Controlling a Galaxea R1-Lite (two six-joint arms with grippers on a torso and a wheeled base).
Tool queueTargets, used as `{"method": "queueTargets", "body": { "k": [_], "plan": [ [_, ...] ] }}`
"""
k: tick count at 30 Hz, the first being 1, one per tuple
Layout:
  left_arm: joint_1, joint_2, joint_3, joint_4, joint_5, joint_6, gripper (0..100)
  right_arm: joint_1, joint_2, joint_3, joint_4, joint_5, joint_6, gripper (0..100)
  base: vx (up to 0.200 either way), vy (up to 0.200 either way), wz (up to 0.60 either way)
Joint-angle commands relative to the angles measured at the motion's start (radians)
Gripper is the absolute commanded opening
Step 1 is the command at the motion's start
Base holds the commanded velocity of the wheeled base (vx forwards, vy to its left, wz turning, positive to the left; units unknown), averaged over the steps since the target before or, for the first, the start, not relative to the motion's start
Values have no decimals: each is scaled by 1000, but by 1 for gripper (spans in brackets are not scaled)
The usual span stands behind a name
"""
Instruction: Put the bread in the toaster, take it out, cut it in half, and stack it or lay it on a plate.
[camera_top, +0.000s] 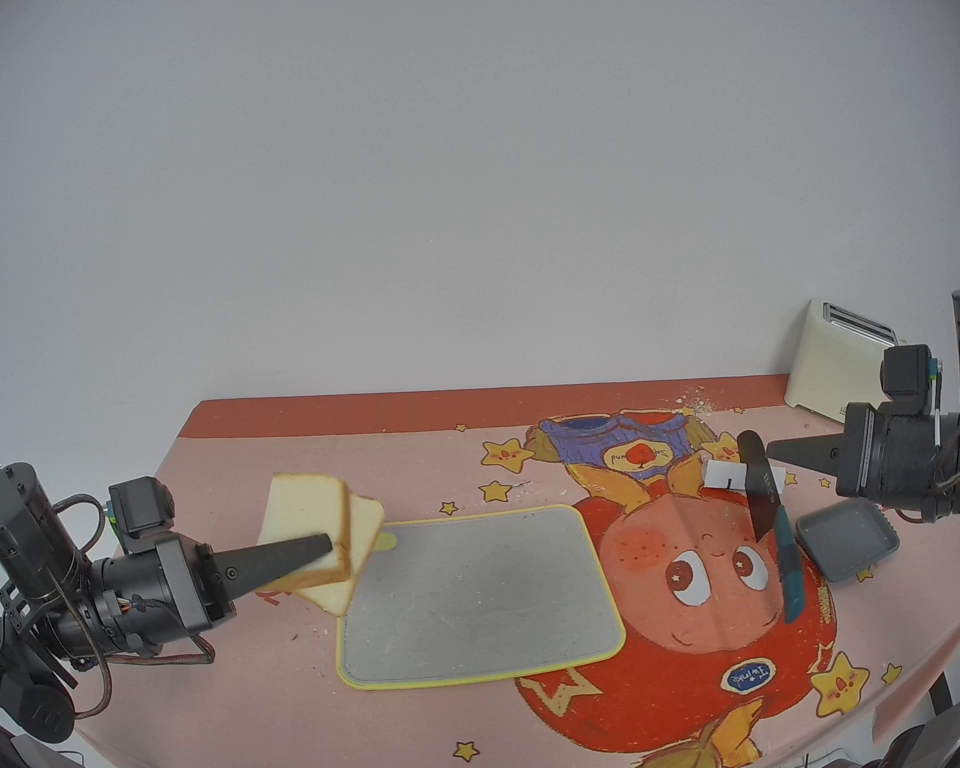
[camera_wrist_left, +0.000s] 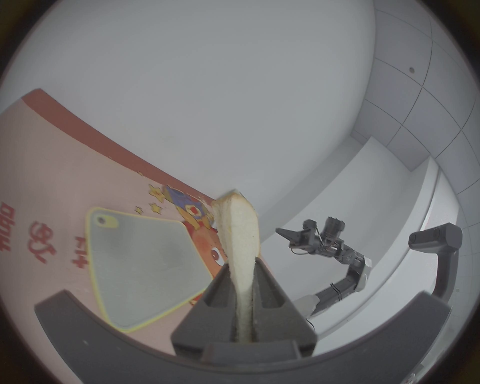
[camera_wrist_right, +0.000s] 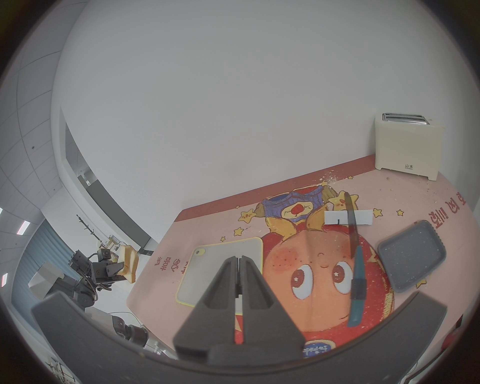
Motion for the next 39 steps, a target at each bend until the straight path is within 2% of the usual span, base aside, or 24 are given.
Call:
{"method": "queueTargets", "body": {
  "k": [1,5,11,18,22,25,30,34,36,38,39],
  "plan": [
    [-67,2,-23,28,0,0,0,-13,4,-5,0,1,-3,0,0,-200,0],
    [-142,28,-57,79,0,0,0,-13,9,-2,0,1,-4,0,0,-200,0],
    [-200,90,-118,120,0,1,0,-13,8,-1,1,1,-4,0,0,-200,0],
    [-219,188,-180,123,-1,4,0,-14,9,1,1,1,-4,0,0,-200,0],
    [-235,254,-238,123,-3,4,0,-45,9,-8,-2,5,-6,0,0,-200,0],
    [-269,324,-293,123,-3,1,0,-82,12,-28,-2,11,-27,0,0,-200,0],
    [-304,401,-321,116,-3,0,0,-102,12,-38,-2,14,-32,0,0,-200,0],
    [-321,435,-342,120,-4,-5,0,-148,6,-54,-2,15,-43,0,0,-200,0],
    [-321,442,-365,123,-6,-14,0,-151,4,-56,-2,15,-47,0,0,-200,0],
    [-320,444,-392,125,-13,-48,0,-151,4,-56,-2,15,-47,0,0,-200,0],
    [-318,444,-413,125,-20,-80,0,-151,4,-56,-2,15,-47,0,0,-200,0]
  ]
}}
